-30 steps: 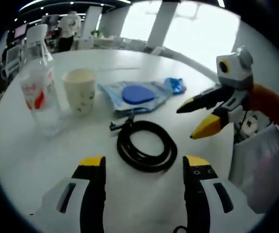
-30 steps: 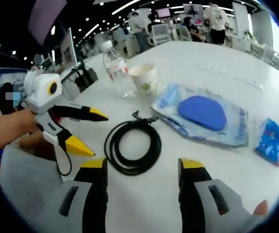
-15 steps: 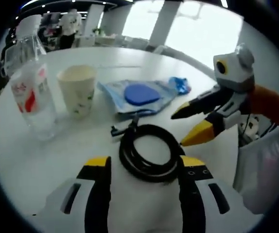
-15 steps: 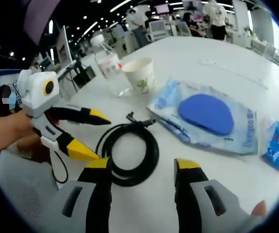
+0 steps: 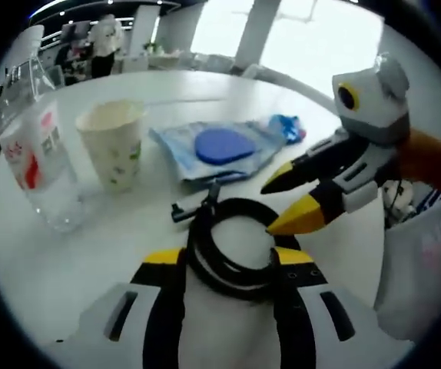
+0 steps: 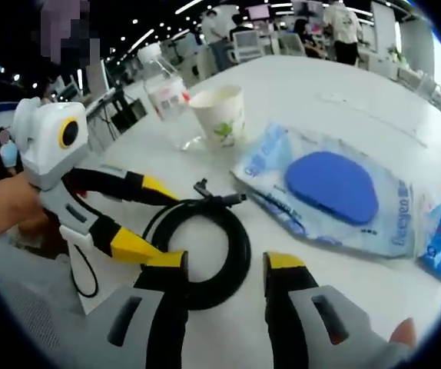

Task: Arrange the tabletop items into an orderly group along one side of the table until the central work area is clear of visible clutter.

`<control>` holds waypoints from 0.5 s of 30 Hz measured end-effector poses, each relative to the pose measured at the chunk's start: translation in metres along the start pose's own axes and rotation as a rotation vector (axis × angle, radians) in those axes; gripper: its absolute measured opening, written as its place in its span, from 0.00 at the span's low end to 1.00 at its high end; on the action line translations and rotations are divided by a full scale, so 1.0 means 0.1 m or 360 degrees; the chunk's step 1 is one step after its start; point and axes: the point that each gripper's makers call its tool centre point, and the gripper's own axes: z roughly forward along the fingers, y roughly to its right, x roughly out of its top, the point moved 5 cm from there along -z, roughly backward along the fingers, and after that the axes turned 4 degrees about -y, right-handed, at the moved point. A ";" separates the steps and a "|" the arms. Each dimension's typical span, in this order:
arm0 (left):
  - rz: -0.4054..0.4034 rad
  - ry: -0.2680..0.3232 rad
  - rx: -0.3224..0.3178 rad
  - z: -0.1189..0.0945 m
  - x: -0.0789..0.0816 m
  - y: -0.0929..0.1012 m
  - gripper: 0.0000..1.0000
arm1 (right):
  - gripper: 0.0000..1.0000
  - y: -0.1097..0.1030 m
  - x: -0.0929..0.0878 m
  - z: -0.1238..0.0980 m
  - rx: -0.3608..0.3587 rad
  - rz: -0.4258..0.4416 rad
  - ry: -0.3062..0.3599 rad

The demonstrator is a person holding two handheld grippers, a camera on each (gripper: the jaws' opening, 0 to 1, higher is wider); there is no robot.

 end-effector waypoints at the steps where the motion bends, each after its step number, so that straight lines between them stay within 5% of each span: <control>1: 0.0007 -0.0007 0.0006 0.01 0.00 0.00 0.40 | 0.38 0.00 0.00 0.01 -0.0005 0.0003 -0.0002; 15: 0.0056 -0.0030 0.0046 0.03 0.00 -0.04 0.34 | 0.28 -0.05 -0.01 0.13 -0.0114 -0.0118 -0.0074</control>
